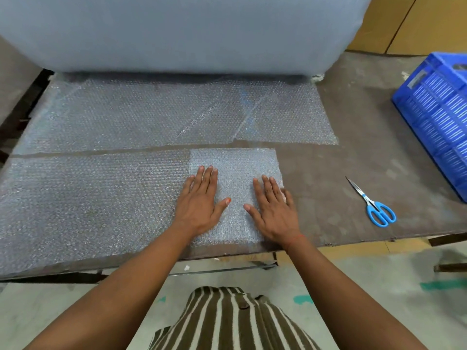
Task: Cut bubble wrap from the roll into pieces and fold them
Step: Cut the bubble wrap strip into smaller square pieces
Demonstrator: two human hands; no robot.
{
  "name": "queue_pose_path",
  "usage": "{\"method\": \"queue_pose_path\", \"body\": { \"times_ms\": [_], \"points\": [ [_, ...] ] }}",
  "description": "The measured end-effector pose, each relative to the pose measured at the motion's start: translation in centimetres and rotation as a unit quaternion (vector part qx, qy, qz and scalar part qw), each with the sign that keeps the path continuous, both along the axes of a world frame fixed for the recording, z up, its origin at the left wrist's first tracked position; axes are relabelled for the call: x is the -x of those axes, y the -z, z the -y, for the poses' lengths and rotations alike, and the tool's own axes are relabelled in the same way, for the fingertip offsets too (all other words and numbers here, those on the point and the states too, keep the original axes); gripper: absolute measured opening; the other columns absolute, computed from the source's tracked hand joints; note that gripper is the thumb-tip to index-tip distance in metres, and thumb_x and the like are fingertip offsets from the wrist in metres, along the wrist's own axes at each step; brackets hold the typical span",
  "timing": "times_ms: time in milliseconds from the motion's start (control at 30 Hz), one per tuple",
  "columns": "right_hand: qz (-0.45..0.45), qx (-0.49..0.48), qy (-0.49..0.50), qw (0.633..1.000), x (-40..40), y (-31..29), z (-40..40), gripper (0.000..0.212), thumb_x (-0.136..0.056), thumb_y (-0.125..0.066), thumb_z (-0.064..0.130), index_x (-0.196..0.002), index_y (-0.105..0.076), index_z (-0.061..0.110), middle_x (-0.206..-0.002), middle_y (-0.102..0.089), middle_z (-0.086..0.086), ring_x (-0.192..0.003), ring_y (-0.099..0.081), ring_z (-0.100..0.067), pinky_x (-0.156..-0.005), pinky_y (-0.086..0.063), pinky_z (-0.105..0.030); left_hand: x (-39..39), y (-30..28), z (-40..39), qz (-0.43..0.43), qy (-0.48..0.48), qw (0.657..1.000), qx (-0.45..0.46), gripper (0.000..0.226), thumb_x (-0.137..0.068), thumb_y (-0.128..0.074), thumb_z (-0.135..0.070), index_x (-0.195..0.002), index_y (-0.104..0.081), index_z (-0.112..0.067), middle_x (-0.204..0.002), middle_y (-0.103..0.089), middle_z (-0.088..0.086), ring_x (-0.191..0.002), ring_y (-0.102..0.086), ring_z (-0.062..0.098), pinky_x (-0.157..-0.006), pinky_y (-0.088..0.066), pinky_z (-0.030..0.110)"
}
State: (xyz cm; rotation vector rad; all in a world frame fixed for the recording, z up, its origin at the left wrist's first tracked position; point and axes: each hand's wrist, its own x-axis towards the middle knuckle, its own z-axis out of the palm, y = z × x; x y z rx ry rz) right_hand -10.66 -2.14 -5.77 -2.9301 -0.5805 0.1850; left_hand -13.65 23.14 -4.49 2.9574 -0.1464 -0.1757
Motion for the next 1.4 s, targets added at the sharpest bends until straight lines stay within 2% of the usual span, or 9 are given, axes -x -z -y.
{"method": "queue_pose_path", "body": {
  "times_ms": [233,400,533,667,800,967,1167,1300,1400],
  "points": [
    [-0.015,-0.012,0.017,1.000,-0.1,-0.4,0.2,0.086,-0.100,0.001,0.079,-0.171,0.015,0.032,-0.179,0.016,0.004,-0.165,0.018,-0.015,-0.134,0.003,-0.044,-0.3,0.3,0.4,-0.024,0.032,0.999,-0.012,0.096,-0.099,0.004,-0.079,-0.166,0.026,-0.013,-0.174,0.031,0.009,-0.158,0.036,0.025,-0.132,0.017,0.044],
    [0.016,-0.044,0.144,0.988,-0.5,-1.4,2.6,0.082,-0.107,-0.010,0.073,-0.174,-0.001,0.025,-0.181,-0.001,-0.003,-0.167,0.001,-0.021,-0.133,-0.003,-0.052,-1.1,-0.9,2.7,0.015,0.081,0.997,0.011,0.097,-0.100,0.002,-0.078,-0.165,0.027,-0.011,-0.174,0.031,0.007,-0.158,0.037,0.021,-0.132,0.017,0.043],
    [0.094,-0.027,0.335,0.937,-1.1,-1.5,8.6,0.059,-0.110,-0.042,0.044,-0.157,-0.044,0.009,-0.167,-0.042,-0.015,-0.155,-0.035,-0.033,-0.120,-0.023,-0.066,-1.8,-1.6,4.8,0.046,0.129,0.990,0.032,0.096,-0.102,-0.002,-0.077,-0.166,0.025,-0.011,-0.175,0.029,0.007,-0.159,0.035,0.020,-0.133,0.015,0.043],
    [0.129,-0.042,0.472,0.871,-1.1,-2.1,15.3,0.030,-0.095,-0.051,0.018,-0.120,-0.062,0.008,-0.121,-0.068,-0.015,-0.133,-0.050,-0.040,-0.108,-0.026,-0.059,-2.4,-2.1,6.7,0.055,0.161,0.984,0.054,0.095,-0.104,-0.009,-0.075,-0.168,0.021,-0.011,-0.176,0.028,0.006,-0.160,0.033,0.020,-0.134,0.012,0.043],
    [0.062,-0.041,0.512,0.856,-1.6,-3.1,19.8,0.037,-0.095,-0.055,0.005,-0.130,-0.061,0.014,-0.136,-0.065,-0.015,-0.137,-0.047,-0.038,-0.108,-0.032,-0.060,-3.5,-2.1,8.7,0.056,0.176,0.981,0.058,0.095,-0.105,-0.012,-0.075,-0.168,0.019,-0.012,-0.176,0.027,0.005,-0.161,0.032,0.019,-0.134,0.011,0.043],
    [0.081,-0.051,0.468,0.878,-1.5,-2.5,22.7,0.023,-0.098,-0.061,0.006,-0.119,-0.070,0.006,-0.121,-0.067,-0.024,-0.111,-0.061,-0.047,-0.088,-0.053,-0.051,-4.8,-2.0,10.4,0.038,0.164,0.984,0.062,0.095,-0.103,-0.010,-0.077,-0.168,0.021,-0.014,-0.176,0.029,0.004,-0.159,0.035,0.018,-0.134,0.010,0.043],
    [0.064,0.085,0.461,0.881,-1.5,-2.9,23.4,0.017,-0.098,-0.076,0.032,-0.107,-0.083,0.020,-0.094,-0.073,-0.020,-0.101,-0.066,-0.040,-0.085,-0.047,-0.042,-4.3,-2.0,9.6,0.024,0.114,0.990,0.075,0.096,-0.101,-0.008,-0.078,-0.169,0.020,-0.016,-0.175,0.031,0.001,-0.159,0.034,0.016,-0.133,0.013,0.039],
    [0.023,0.055,0.475,0.878,-2.8,-4.8,23.2,0.029,-0.091,-0.083,0.034,-0.111,-0.081,0.014,-0.106,-0.076,-0.023,-0.102,-0.071,-0.043,-0.088,-0.052,-0.043,-3.5,-1.9,7.1,0.034,0.076,0.993,0.087,0.097,-0.099,-0.007,-0.080,-0.168,0.022,-0.017,-0.176,0.029,0.000,-0.160,0.032,0.015,-0.133,0.011,0.039],
    [-0.006,0.031,0.504,0.863,-3.1,-5.8,23.1,0.039,-0.080,-0.089,0.045,-0.089,-0.074,0.010,-0.091,-0.071,-0.020,-0.085,-0.068,-0.039,-0.077,-0.053,-0.039,-2.6,-2.1,4.4,0.041,0.035,0.992,0.110,0.100,-0.102,-0.016,-0.080,-0.166,0.027,-0.016,-0.175,0.027,0.001,-0.162,0.027,0.018,-0.133,0.010,0.038]
  ]
}}
